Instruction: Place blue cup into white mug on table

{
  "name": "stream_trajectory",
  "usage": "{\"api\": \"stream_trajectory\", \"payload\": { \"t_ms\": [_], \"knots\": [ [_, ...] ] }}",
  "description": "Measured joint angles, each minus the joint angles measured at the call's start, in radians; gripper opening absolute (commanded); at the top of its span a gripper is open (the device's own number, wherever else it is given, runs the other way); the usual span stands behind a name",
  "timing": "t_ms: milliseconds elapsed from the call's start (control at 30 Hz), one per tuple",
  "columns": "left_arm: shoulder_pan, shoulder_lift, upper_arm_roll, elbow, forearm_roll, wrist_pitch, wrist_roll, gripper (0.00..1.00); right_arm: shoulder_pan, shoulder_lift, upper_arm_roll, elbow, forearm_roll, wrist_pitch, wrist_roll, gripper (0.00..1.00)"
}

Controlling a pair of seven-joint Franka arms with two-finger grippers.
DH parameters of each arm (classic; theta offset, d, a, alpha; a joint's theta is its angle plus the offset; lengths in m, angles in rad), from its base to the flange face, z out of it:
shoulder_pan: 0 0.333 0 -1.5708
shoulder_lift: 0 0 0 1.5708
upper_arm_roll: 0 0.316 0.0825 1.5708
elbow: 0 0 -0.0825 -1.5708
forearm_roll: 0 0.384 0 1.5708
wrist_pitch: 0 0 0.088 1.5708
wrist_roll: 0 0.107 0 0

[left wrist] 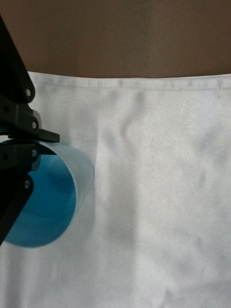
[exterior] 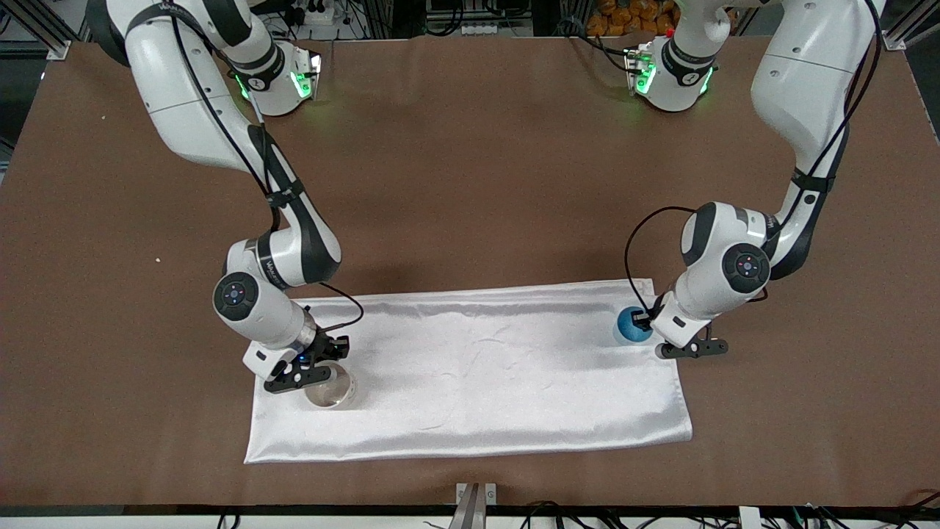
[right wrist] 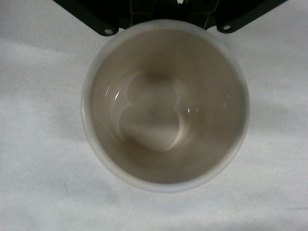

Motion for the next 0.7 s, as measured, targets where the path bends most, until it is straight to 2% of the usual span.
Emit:
{"api": "stream_trajectory", "payload": {
  "t_ms": [333,700],
  "knots": [
    [0.0,0.0,0.0,0.008,0.0,0.001,0.0,0.0,0.093,-0.036,0.008,-0.007,0.0,-0.107,0.151,0.0],
    [0.0,-0.006,0.0,0.022,0.0,-0.001,0.0,0.0,0.134,-0.178,0.053,-0.187,0.002,-0.118,0.223,0.0]
  ]
}}
